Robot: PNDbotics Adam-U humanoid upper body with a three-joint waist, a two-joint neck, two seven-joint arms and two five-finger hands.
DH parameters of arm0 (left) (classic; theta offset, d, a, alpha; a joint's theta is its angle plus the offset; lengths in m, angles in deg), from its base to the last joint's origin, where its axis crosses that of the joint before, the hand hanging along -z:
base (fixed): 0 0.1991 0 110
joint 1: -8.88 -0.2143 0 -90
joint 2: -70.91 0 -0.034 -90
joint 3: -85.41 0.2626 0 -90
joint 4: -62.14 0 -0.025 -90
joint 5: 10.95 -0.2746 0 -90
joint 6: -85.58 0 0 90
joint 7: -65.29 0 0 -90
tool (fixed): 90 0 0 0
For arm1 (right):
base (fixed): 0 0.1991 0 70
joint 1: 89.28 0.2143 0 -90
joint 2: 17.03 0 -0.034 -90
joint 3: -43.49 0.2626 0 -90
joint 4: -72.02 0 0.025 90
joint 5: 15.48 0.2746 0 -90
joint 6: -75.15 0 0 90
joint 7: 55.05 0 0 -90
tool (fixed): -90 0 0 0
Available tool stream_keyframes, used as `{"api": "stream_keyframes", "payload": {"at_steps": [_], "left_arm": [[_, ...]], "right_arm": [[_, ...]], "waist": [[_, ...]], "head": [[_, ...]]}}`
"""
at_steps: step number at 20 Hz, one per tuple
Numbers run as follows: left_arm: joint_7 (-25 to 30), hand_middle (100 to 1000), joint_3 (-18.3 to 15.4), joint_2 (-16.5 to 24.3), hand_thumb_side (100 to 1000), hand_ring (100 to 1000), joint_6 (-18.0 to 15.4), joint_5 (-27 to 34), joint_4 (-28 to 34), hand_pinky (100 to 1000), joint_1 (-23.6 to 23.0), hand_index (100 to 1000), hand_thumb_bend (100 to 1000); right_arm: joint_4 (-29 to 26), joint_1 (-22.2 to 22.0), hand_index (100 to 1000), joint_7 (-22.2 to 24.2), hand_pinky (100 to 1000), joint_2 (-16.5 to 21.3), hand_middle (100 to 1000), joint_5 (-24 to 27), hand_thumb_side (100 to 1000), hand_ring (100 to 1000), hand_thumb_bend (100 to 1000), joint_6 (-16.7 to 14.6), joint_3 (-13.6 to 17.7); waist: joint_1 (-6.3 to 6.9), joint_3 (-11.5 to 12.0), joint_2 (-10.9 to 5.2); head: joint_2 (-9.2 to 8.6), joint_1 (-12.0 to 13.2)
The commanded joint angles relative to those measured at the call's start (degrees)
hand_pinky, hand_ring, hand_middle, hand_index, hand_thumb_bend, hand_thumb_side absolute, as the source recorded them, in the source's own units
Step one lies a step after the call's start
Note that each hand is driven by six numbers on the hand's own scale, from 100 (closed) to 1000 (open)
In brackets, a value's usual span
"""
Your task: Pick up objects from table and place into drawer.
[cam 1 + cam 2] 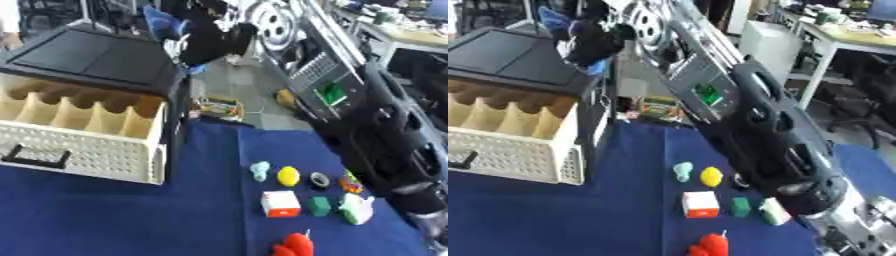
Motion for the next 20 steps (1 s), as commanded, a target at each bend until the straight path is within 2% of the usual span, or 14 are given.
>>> {"api": "stream_keyframes", "payload": {"at_steps": [1,12,20], "left_arm": [[0.16,585,-0.11,0.51,1000,462,0.54,-0.07,0.80,549,0.94,763,100],[0.05,585,0.08,-0.07,1000,462,1.81,0.49,0.80,548,1.45,762,100],[0.60,585,-0.03,-0.62,1000,462,2.56,-0.10,0.80,548,1.87,761,100]], "right_arm": [[1.37,1.92,329,-0.65,493,-1.23,126,-0.46,199,495,100,-0.14,1.31],[6.33,3.61,327,-2.84,494,-6.73,122,-2.11,199,494,100,-0.51,2.22],[11.30,2.99,325,-4.58,491,-8.61,121,-3.19,199,495,100,-2.31,1.54]], "waist": [[0.51,0.16,-0.92],[0.44,0.70,-1.33],[0.05,1.62,-0.59]], "head": [[-0.35,-0.23],[-0.43,-0.39],[-1.18,-0.67]]}}
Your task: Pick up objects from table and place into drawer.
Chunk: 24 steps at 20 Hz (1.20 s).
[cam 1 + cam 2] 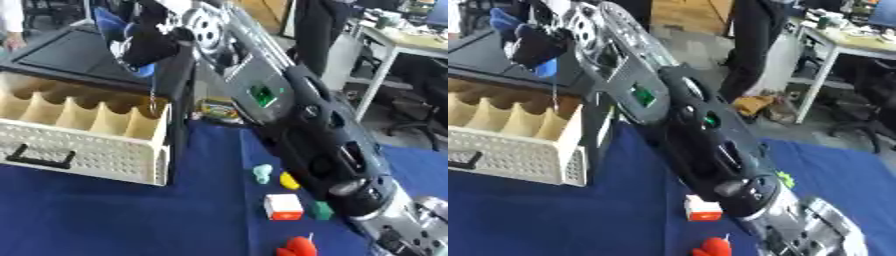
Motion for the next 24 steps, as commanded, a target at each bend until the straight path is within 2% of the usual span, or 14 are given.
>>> {"api": "stream_keyframes", "payload": {"at_steps": [1,6,10,13,15,16,17,19,24], "left_arm": [[0.24,585,-0.29,0.37,1000,462,0.29,-0.24,0.80,548,0.90,761,100],[0.31,584,-0.48,0.26,1000,461,0.27,-0.51,0.80,547,0.95,761,100],[0.56,584,-0.35,0.01,1000,461,0.74,-0.76,0.80,548,0.97,761,100],[0.53,584,-0.55,-0.06,1000,461,0.88,-0.95,0.80,548,0.85,761,100],[0.47,585,-0.61,-0.08,1000,462,0.92,-1.05,0.80,548,0.82,761,100],[0.51,585,-0.59,-0.10,1000,462,0.96,-1.09,0.80,548,0.81,761,100],[0.57,585,-0.57,-0.12,1000,462,1.00,-1.15,0.80,548,0.79,761,100],[0.59,585,-0.63,-0.13,1000,462,1.06,-1.26,0.80,549,0.75,761,100],[0.41,585,-0.64,-0.10,1000,462,1.03,-1.10,0.80,549,0.74,761,100]], "right_arm": [[1.44,0.92,326,-0.82,488,-0.08,122,-0.55,199,494,100,-0.51,0.15],[2.72,0.55,324,-0.83,482,-0.46,121,-0.46,199,491,100,-0.74,-0.34],[3.97,0.17,384,-0.23,513,-0.73,175,-0.17,169,524,100,-1.53,-0.77],[5.33,-0.35,445,0.67,512,-0.76,224,0.08,110,538,100,-2.72,-0.78],[5.38,-0.50,520,1.63,528,-0.75,287,0.04,100,567,100,-3.38,-0.80],[5.24,-0.49,564,2.25,546,-0.69,347,-0.23,100,595,100,-3.77,-0.91],[5.00,-0.49,621,3.00,572,-0.62,406,-0.50,122,628,100,-4.22,-0.95],[3.74,-0.46,734,4.84,624,-0.35,486,-0.43,225,692,121,-5.40,-0.67],[0.49,-0.10,814,8.52,673,0.60,562,0.16,346,747,240,-7.02,0.52]], "waist": [[0.44,0.28,-0.68],[0.32,0.74,-0.41],[0.11,0.84,-0.41],[0.07,1.04,-0.41],[0.03,1.06,-0.39],[0.01,1.03,-0.39],[-0.01,1.00,-0.39],[-0.01,0.91,-0.39],[0.13,0.66,-0.54]], "head": [[-1.05,-0.20],[-1.06,0.10],[-1.04,0.11],[-1.15,0.20],[-1.14,0.35],[-1.12,0.37],[-1.09,0.38],[-1.06,0.44],[-0.87,0.54]]}}
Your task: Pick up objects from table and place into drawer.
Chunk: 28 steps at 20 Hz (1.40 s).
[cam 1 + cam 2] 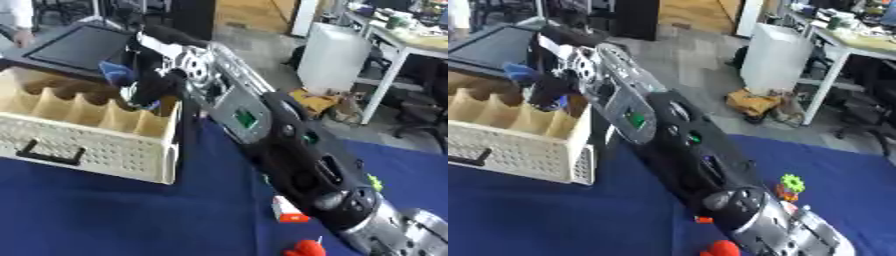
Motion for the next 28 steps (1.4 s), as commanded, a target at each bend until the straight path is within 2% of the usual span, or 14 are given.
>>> {"api": "stream_keyframes", "payload": {"at_steps": [1,4,7,13,17,19,20,22,26,28], "left_arm": [[-0.16,585,-0.52,0.80,1000,462,0.17,-0.01,0.80,549,0.52,761,100],[-0.12,585,-0.50,0.70,1000,462,0.22,-0.05,0.80,548,0.42,760,100],[-0.13,584,-0.49,0.65,1000,462,0.21,-0.03,0.80,548,0.38,760,100],[0.02,584,-0.48,0.46,1000,462,0.30,-0.33,0.80,548,0.14,760,100],[-0.17,584,-0.58,0.63,1000,462,-0.47,-0.30,0.80,546,0.04,761,100],[-0.48,584,-0.65,1.01,1000,462,-1.34,-0.15,0.80,545,0.01,761,100],[-0.72,584,-0.71,1.24,1000,463,-1.90,-0.04,0.80,544,0.06,762,100],[-1.52,582,-0.89,1.95,997,462,-3.70,0.28,0.80,542,0.29,764,100],[-3.20,571,-1.17,4.84,961,453,-9.97,0.04,0.80,522,0.18,766,100],[-3.93,556,-1.21,6.79,941,432,-13.89,-0.69,0.80,495,-0.11,767,100]], "right_arm": [[-2.44,1.46,817,1.86,673,1.89,562,0.27,350,747,244,-0.65,1.24],[-2.75,1.39,838,2.55,679,2.08,579,0.16,430,753,324,-0.67,1.57],[-3.42,1.45,842,2.71,682,2.16,590,0.55,447,757,359,-0.53,1.97],[-3.85,1.37,833,2.03,680,2.51,581,0.03,441,751,351,0.05,2.22],[-6.56,0.94,826,0.10,668,2.99,537,1.47,486,733,254,1.10,4.04],[-9.72,0.36,826,-1.52,663,4.26,522,3.27,508,726,223,2.12,5.42],[-11.58,-0.02,818,-2.33,652,4.97,504,4.38,516,714,155,2.76,6.12],[-16.52,-1.22,812,-4.76,643,6.93,486,7.86,558,702,131,4.35,8.33],[-27.24,-5.43,802,-11.74,624,12.39,466,17.02,638,679,100,8.58,12.57],[-32.45,-8.19,797,-15.57,621,15.30,468,21.83,645,677,100,10.17,14.25]], "waist": [[0.76,-0.19,-1.08],[0.87,-0.25,-1.17],[0.95,-0.30,-1.22],[1.02,-0.38,-1.29],[1.30,-0.58,-1.36],[1.46,-0.83,-1.40],[1.55,-0.96,-1.42],[1.78,-1.31,-1.46],[2.17,-2.11,-1.60],[2.42,-2.44,-1.61]], "head": [[-0.46,0.05],[-0.50,0.04],[-0.46,0.11],[-0.36,0.27],[-0.08,0.59],[0.20,0.90],[0.36,1.03],[0.86,1.16],[1.97,1.04],[2.33,1.07]]}}
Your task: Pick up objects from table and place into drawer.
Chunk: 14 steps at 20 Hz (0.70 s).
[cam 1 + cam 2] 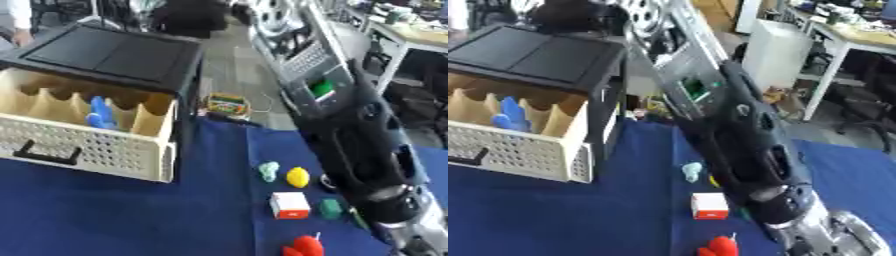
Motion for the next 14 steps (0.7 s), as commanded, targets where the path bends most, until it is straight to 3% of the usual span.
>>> {"api": "stream_keyframes", "payload": {"at_steps": [1,4,9,14], "left_arm": [[-1.12,550,-0.79,4.78,933,421,-6.25,-1.03,0.80,484,0.07,766,100],[-1.83,523,-0.34,9.12,896,371,-14.00,-2.28,0.80,431,-0.51,760,100],[-0.75,517,1.03,17.31,872,308,-26.77,-6.00,0.80,370,-2.04,751,100],[-0.04,525,2.03,23.86,856,303,-35.21,-11.74,0.80,362,-2.79,770,100]], "right_arm": [[-8.85,-2.15,796,-6.28,619,5.78,468,7.63,653,675,100,2.14,3.64],[-14.52,-6.64,796,-13.57,616,9.32,480,14.78,712,677,100,2.21,6.33],[-15.64,-13.63,788,-24.56,625,14.70,484,24.69,764,679,100,-4.10,8.75],[-15.67,-19.45,784,-30.04,632,17.85,489,28.36,779,680,100,-9.51,10.68]], "waist": [[1.13,-0.32,-1.16],[1.65,-0.84,-1.23],[2.39,-1.79,-1.58],[2.96,-2.44,-2.26]], "head": [[0.68,0.09],[1.04,0.46],[1.58,2.21],[2.84,4.90]]}}
